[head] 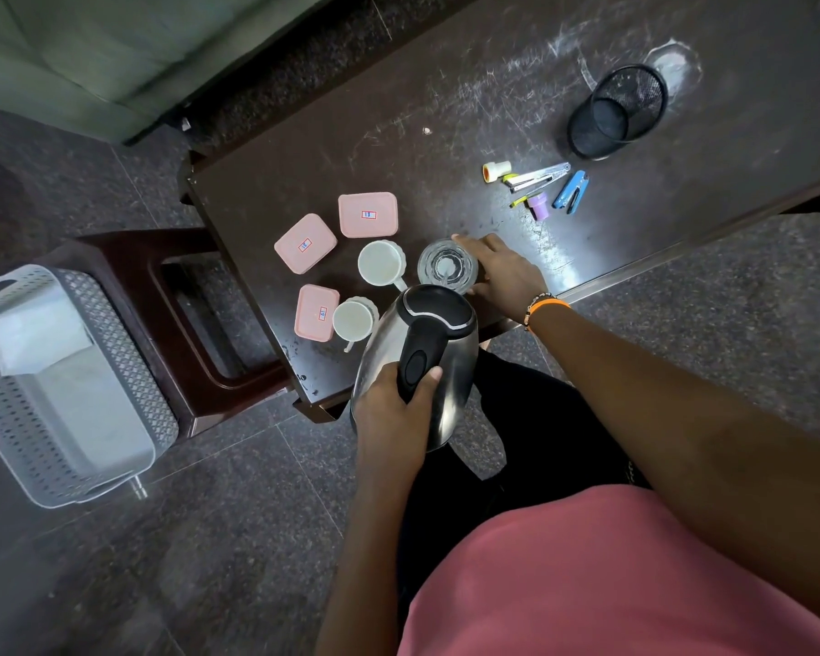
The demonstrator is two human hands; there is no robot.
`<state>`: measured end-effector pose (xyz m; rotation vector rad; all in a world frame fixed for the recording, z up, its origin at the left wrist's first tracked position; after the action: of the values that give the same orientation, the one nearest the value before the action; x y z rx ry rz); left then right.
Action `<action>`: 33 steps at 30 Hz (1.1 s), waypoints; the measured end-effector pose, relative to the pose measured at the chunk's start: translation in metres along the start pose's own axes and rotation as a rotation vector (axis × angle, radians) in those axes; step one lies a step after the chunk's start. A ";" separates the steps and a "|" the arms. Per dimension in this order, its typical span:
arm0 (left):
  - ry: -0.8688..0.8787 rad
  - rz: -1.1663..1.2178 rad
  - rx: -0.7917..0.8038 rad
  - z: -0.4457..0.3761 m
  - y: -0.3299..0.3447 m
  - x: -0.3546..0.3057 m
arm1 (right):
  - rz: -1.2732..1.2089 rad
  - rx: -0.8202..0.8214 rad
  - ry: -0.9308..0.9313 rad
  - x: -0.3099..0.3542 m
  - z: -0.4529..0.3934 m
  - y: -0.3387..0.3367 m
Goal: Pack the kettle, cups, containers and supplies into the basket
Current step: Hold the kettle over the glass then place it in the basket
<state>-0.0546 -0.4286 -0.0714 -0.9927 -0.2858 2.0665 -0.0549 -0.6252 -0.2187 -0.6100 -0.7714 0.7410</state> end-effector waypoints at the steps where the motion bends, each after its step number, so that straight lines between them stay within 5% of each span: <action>1: -0.003 0.002 0.002 0.000 0.001 0.000 | -0.003 0.000 0.003 0.000 0.000 -0.001; 33: -0.028 0.023 -0.001 0.000 0.001 -0.010 | 0.027 0.036 0.054 -0.004 -0.006 -0.004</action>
<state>-0.0514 -0.4372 -0.0662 -0.9722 -0.2906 2.1030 -0.0503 -0.6318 -0.2203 -0.6066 -0.6998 0.7584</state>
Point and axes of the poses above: each hand's wrist, its own z-axis away from the middle knuckle, its own y-axis out of the palm, x = y × z, the point moved 7 cm from there along -z, towards the middle knuckle, and after that the axes turned 12 degrees about z, right-handed, at the moved point
